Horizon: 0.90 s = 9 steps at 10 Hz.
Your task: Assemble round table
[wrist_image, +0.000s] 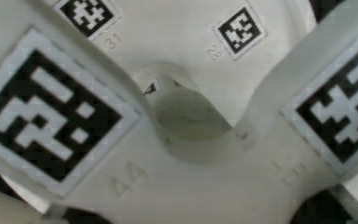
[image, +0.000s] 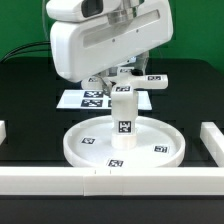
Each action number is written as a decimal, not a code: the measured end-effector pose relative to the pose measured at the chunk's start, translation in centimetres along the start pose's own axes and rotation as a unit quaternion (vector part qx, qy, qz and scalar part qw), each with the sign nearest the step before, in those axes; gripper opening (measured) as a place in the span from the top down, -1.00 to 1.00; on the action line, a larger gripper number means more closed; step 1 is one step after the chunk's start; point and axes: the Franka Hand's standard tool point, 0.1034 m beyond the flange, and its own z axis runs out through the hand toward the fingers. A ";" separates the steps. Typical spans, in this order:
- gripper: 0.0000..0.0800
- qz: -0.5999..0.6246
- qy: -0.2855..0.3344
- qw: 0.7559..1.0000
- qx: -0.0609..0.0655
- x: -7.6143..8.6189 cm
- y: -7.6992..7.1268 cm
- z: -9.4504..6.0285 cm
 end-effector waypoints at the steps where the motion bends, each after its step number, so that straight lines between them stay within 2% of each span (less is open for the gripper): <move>1: -0.13 0.053 0.000 0.999 0.000 -0.1 0.0 0.0; 2: -0.13 0.086 0.003 0.996 -0.002 -0.2 0.1 0.0; 4: -0.13 0.233 0.010 0.972 0.009 -0.3 -0.1 0.1; 7: -0.13 0.312 0.022 0.950 0.001 0.2 -0.1 0.1; 8: -0.13 0.323 0.024 0.946 0.002 0.3 -0.2 0.1; 9: -0.13 0.364 0.024 0.931 0.005 0.4 -0.2 0.1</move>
Offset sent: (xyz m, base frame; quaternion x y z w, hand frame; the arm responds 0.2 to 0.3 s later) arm -0.0209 -0.0001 -0.0096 0.0435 -0.0288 0.3725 0.9266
